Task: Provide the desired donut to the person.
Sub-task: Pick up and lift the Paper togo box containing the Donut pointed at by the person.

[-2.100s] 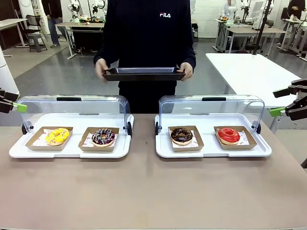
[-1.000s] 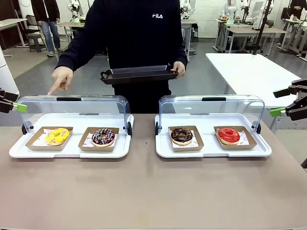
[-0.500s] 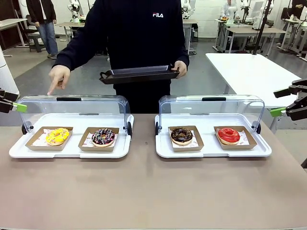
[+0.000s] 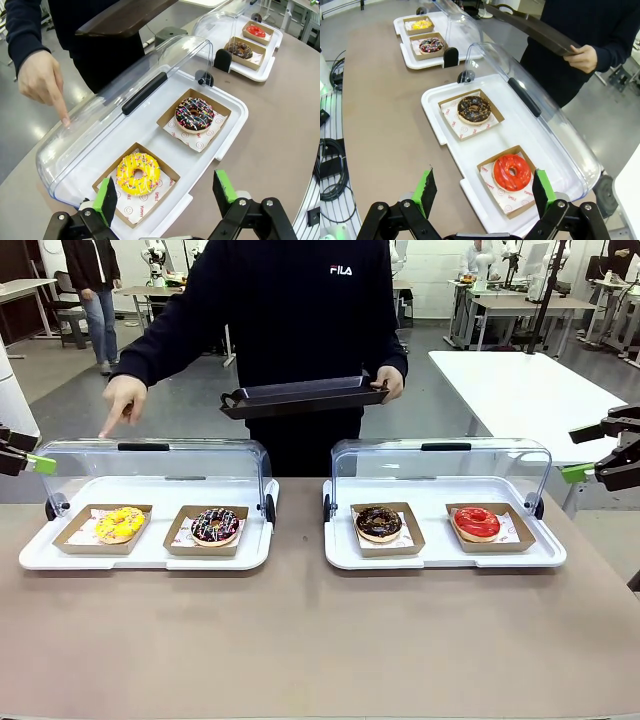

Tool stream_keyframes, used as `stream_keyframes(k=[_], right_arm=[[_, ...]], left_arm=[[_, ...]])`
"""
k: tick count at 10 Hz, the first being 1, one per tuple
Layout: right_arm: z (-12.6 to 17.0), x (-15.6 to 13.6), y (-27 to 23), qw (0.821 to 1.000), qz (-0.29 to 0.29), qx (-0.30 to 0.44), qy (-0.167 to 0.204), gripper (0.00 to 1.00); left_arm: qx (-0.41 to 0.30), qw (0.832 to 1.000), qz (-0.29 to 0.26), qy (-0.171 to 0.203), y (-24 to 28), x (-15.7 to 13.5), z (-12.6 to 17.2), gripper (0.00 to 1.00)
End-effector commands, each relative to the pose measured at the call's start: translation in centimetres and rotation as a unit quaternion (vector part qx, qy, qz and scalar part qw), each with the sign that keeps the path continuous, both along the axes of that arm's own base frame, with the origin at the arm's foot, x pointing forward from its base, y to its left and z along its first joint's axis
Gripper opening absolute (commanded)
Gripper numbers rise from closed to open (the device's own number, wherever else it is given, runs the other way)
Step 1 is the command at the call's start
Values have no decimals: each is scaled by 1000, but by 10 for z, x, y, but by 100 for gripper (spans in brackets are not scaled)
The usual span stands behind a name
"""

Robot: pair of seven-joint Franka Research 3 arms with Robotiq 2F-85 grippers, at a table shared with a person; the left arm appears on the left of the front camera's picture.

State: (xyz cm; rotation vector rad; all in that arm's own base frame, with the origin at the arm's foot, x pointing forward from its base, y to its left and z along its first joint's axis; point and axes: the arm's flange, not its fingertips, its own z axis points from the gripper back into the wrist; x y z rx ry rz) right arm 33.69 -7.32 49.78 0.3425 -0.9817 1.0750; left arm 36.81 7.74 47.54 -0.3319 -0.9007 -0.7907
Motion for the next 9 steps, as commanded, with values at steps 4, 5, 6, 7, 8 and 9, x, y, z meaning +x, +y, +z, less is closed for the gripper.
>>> stream_keyframes(k=[4, 5, 6, 7, 8, 9], right_arm=[[-3, 4, -1, 1000, 8, 5, -7, 100], [-3, 4, -1, 1000, 8, 5, -7, 100], [-3, 4, -1, 1000, 8, 5, -7, 100], [-3, 4, -1, 1000, 8, 5, -7, 100], [-3, 4, -1, 1000, 8, 5, -7, 100], [-3, 4, -1, 1000, 8, 5, -7, 100]], left_arm=[[-2, 1000, -9, -6, 2, 2, -3, 100], [0, 1000, 0, 0, 0, 0, 0, 100], [24, 1000, -16, 4, -5, 3, 0, 100], [72, 997, -32, 9, -8, 14, -7, 100], [144, 987, -58, 28, -9, 28, -23, 100], [190, 979, -60, 49, -5, 41, -40, 100]])
